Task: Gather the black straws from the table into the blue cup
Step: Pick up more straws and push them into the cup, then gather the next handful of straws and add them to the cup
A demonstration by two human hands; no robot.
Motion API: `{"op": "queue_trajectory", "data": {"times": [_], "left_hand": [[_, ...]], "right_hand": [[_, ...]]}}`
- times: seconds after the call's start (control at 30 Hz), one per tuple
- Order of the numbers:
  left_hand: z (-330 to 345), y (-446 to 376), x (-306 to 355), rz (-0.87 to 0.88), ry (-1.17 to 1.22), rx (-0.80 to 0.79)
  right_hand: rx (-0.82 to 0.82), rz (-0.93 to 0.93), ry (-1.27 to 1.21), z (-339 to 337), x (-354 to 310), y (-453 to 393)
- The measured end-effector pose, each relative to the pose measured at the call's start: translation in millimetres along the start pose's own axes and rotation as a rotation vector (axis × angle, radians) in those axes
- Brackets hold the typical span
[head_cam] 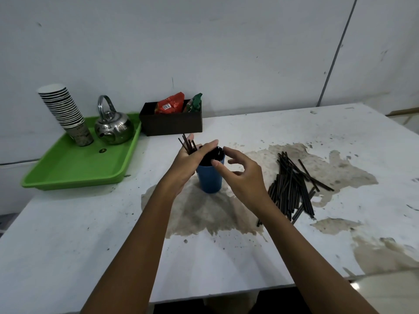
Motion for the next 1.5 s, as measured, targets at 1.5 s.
{"op": "queue_trajectory", "data": {"times": [1.5], "left_hand": [[151.9, 59.6, -28.6, 0.488, -0.949, 0.111]], "right_hand": [[0.095, 0.081, 0.724, -170.9, 64.1, 56.1]]}}
Point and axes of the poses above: each hand's wrist, its own y-axis away from the middle knuckle, its own z-axis out of the palm, x = y × z, the point moved 6 cm from there along -y, towards the middle knuckle, and after that the axes turned 10 degrees about -z, right-handed, at the moved point
